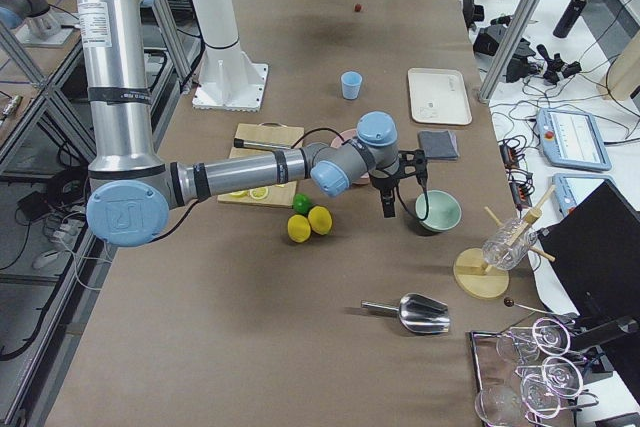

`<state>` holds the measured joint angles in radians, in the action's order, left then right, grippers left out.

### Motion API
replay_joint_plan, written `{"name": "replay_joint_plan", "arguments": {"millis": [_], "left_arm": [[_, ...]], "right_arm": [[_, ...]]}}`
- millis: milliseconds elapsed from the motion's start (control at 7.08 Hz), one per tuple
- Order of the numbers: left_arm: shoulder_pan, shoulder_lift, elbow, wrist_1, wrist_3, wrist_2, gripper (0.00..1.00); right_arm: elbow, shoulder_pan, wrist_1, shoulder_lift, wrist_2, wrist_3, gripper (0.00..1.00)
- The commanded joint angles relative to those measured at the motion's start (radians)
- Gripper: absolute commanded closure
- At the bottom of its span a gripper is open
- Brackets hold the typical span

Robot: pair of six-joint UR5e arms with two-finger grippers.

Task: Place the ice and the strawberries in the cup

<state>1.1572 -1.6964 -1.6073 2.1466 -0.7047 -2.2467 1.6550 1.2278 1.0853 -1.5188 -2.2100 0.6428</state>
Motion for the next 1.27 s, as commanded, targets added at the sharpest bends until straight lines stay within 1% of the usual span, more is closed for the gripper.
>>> {"name": "replay_joint_plan", "arguments": {"millis": [0, 141, 424, 707, 1130], "left_arm": [[-0.001, -0.002, -0.002, -0.001, 0.001, 0.001, 0.02], [-0.001, -0.003, -0.002, -0.001, 0.002, 0.002, 0.02], [-0.001, -0.003, -0.008, -0.001, 0.002, 0.002, 0.02], [-0.001, -0.003, -0.009, -0.001, 0.002, 0.002, 0.02], [-0.005, -0.003, 0.003, -0.001, 0.004, 0.002, 0.02]], "right_arm": [[-0.02, 0.062, 0.039, -0.015, -0.025, -0.008, 0.0], [-0.02, 0.094, 0.065, -0.012, -0.043, -0.021, 0.0], [-0.012, 0.174, 0.177, 0.008, -0.12, -0.125, 0.0], [-0.008, 0.205, 0.206, 0.005, -0.141, -0.141, 0.0], [-0.007, 0.216, 0.214, -0.004, -0.14, -0.149, 0.0]]}}
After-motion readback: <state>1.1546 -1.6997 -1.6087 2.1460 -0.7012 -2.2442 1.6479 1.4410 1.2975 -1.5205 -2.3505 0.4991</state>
